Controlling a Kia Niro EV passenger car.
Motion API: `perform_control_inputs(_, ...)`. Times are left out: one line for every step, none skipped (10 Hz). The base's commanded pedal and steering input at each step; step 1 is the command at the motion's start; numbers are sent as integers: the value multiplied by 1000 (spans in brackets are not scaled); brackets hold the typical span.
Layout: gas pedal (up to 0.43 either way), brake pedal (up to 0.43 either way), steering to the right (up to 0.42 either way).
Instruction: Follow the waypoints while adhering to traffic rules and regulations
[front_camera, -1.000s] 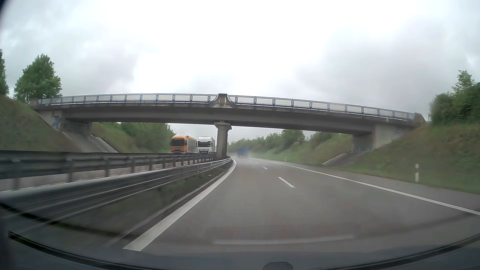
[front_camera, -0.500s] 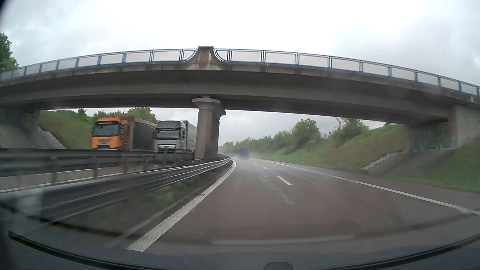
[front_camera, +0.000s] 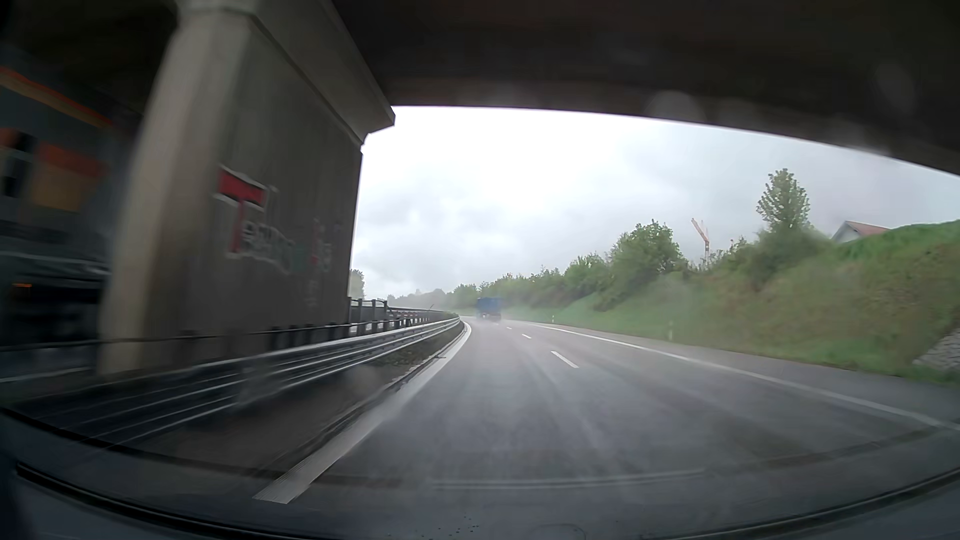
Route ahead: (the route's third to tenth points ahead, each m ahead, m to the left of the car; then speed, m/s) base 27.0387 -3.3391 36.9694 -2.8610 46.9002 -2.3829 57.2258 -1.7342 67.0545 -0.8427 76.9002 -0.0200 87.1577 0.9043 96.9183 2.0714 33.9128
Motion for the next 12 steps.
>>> perform_control_inputs(390,0,-10)
perform_control_inputs(390,0,-10)
perform_control_inputs(390,0,-10)
perform_control_inputs(390,0,-10)
perform_control_inputs(390,0,-11)
perform_control_inputs(390,0,-11)
perform_control_inputs(390,0,-11)
perform_control_inputs(378,0,-11)
perform_control_inputs(378,0,-11)
perform_control_inputs(378,0,-11)
perform_control_inputs(370,0,-11)
perform_control_inputs(370,0,-11)
